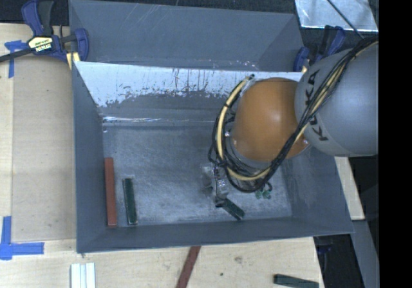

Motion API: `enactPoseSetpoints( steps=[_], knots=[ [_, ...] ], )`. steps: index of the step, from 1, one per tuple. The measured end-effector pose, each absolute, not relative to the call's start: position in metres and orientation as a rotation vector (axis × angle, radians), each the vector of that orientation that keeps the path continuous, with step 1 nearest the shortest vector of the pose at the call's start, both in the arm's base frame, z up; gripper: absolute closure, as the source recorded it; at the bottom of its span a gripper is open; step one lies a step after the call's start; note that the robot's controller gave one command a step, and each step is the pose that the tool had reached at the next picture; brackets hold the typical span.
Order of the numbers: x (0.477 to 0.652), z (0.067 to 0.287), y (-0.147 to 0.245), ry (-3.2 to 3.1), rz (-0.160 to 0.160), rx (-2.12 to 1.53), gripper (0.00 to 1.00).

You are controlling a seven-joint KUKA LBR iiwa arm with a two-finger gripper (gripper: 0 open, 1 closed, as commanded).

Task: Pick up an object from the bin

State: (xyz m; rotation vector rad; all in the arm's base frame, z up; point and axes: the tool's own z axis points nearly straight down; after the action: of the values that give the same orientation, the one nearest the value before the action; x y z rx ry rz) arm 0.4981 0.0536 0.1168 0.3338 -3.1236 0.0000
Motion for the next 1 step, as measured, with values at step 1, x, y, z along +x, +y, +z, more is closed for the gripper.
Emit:
enactPoseSetpoints(
  steps=[1],
  knots=[
    [0.5134, 0.1398, 0.0590, -3.135, 0.000, 0.300, 1.00]
  ],
)
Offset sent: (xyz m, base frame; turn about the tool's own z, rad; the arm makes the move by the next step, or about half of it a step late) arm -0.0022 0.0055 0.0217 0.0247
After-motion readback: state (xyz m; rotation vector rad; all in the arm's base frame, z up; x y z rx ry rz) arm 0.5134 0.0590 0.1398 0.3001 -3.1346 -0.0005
